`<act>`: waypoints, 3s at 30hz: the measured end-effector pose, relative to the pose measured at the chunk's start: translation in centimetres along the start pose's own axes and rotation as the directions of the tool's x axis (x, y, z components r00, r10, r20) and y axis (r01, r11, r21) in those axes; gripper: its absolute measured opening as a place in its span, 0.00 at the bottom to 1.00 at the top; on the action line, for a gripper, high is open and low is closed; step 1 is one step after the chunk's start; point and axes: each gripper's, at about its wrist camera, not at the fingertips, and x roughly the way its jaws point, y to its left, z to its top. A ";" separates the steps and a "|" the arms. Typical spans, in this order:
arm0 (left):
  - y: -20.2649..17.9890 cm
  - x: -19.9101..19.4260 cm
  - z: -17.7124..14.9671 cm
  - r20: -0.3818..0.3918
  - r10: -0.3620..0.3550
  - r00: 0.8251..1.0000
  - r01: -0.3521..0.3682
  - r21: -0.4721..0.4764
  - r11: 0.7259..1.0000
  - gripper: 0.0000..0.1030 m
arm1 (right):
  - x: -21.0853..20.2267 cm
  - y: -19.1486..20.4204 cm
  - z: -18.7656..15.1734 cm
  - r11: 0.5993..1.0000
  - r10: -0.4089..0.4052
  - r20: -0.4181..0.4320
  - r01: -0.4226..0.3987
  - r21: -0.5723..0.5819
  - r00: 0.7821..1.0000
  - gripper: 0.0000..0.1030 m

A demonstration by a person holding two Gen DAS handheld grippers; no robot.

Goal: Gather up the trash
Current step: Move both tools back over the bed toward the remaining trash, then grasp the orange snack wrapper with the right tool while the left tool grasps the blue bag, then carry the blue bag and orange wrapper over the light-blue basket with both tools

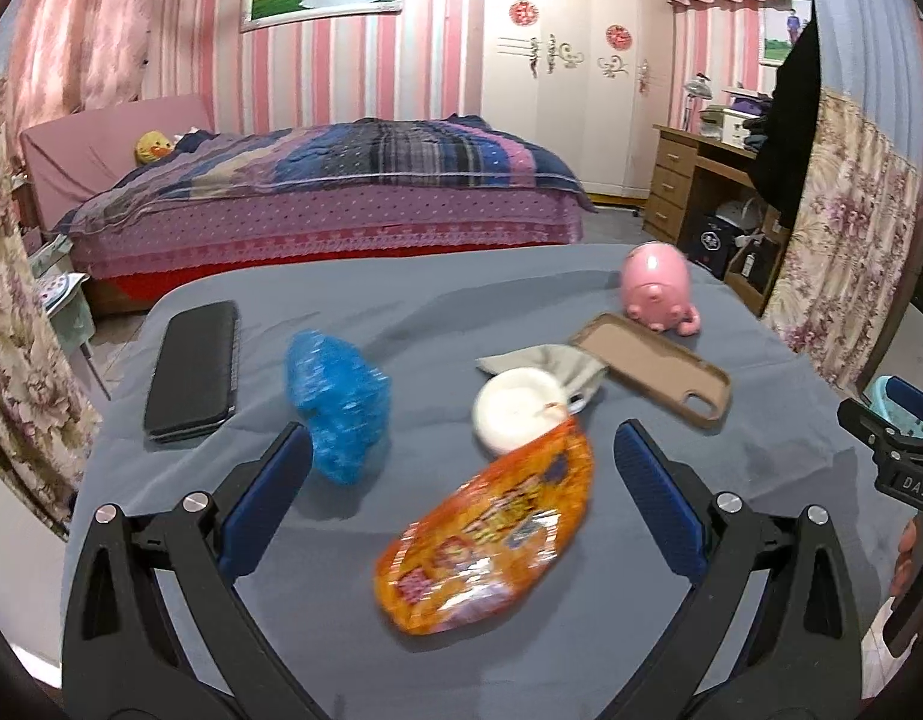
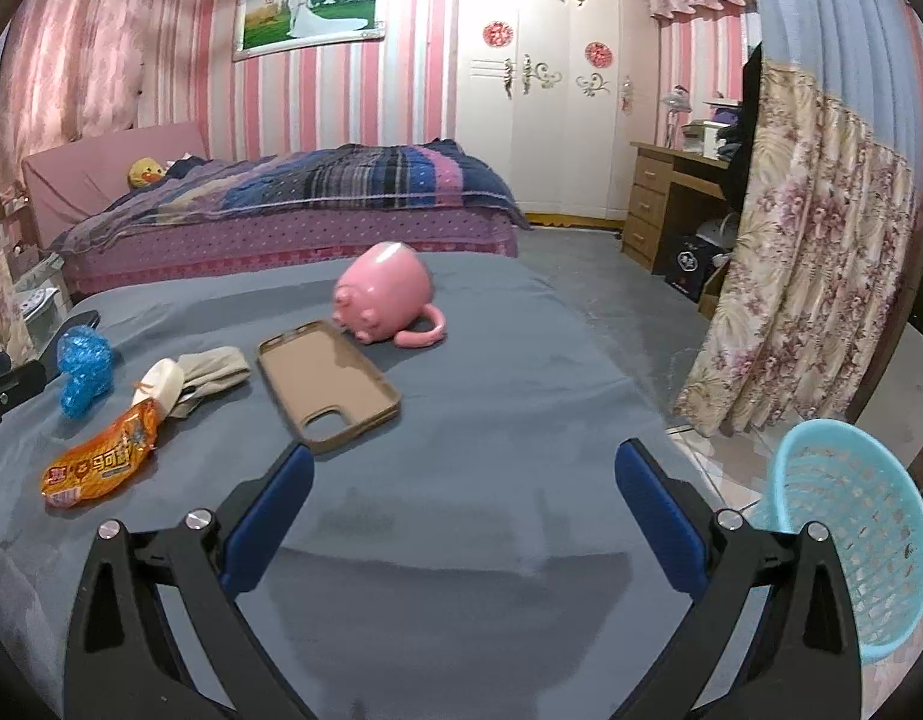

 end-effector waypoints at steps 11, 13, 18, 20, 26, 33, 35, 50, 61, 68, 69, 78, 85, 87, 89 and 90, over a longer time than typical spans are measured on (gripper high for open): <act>5.1 0.9 -1.6 -0.022 0.055 0.998 -0.056 -0.025 0.998 0.94 | 1.1 4.0 -0.3 0.999 0.022 -0.016 -0.023 -0.041 1.000 0.95; 5.9 1.0 -1.8 -0.026 0.068 0.997 -0.069 -0.026 0.997 0.94 | 1.7 5.3 -0.4 0.998 0.048 -0.034 -0.050 -0.049 0.998 0.95; 8.0 1.4 -2.1 -0.038 0.095 0.995 -0.097 -0.033 0.995 0.94 | 2.8 8.5 -0.5 0.991 0.100 -0.058 -0.105 -0.081 0.993 0.95; 9.0 1.5 -2.2 -0.041 0.104 0.994 -0.106 -0.041 0.994 0.94 | 3.4 10.5 -0.6 0.985 0.125 -0.069 -0.132 -0.107 0.990 0.95; 11.5 2.0 -3.1 -0.072 0.132 0.989 -0.137 -0.064 0.988 0.94 | 4.8 15.0 -0.7 0.965 0.183 -0.113 -0.201 -0.169 0.977 0.95; 12.6 1.5 -3.1 -0.067 0.145 0.987 -0.150 -0.080 0.985 0.94 | 7.8 19.9 -0.3 0.927 0.250 -0.250 -0.306 -0.216 0.935 0.75; 12.7 1.5 -3.0 -0.069 0.146 0.987 -0.151 -0.079 0.985 0.94 | 8.4 20.4 -0.6 0.920 0.262 -0.291 -0.329 -0.214 0.920 0.56; 9.5 2.9 -2.6 -0.089 0.108 0.990 -0.113 -0.061 0.992 0.94 | 5.5 14.8 -0.8 0.905 0.326 -0.209 -0.368 -0.214 0.922 0.19; 5.8 7.5 -0.2 -0.125 0.086 0.988 -0.093 -0.051 0.994 0.94 | 5.2 3.5 -0.6 0.973 0.185 -0.164 -0.204 -0.108 0.969 0.14; 4.9 10.3 1.0 -0.168 0.070 0.983 -0.080 -0.051 0.996 0.64 | 5.6 -0.2 -0.7 0.982 0.180 -0.150 -0.186 -0.026 0.972 0.14; 4.7 10.5 1.1 -0.172 0.073 0.982 -0.082 -0.046 0.996 0.53 | 5.6 -0.6 -0.6 0.982 0.184 -0.147 -0.188 -0.016 0.972 0.14; 1.4 8.2 1.3 -0.144 0.033 0.989 -0.037 -0.022 0.999 0.21 | 5.2 -1.3 -0.4 0.980 0.200 -0.112 -0.200 0.011 0.973 0.14; -2.2 3.5 1.2 -0.084 -0.002 0.996 0.002 0.006 1.000 0.21 | 3.5 -2.7 -0.1 0.978 0.208 -0.075 -0.206 0.035 0.975 0.14; -3.4 2.4 1.0 -0.075 -0.014 0.997 0.016 0.019 1.000 0.21 | 2.9 -3.3 -0.2 0.978 0.206 -0.069 -0.203 0.040 0.976 0.14; -4.5 1.6 0.7 -0.070 -0.022 0.997 0.024 0.031 0.999 0.21 | 2.1 -4.2 -0.5 0.980 0.196 -0.063 -0.194 0.045 0.979 0.14; -5.0 1.2 0.6 -0.070 -0.032 0.997 0.035 0.032 0.999 0.21 | 1.8 -4.8 -0.6 0.981 0.191 -0.060 -0.188 0.049 0.980 0.14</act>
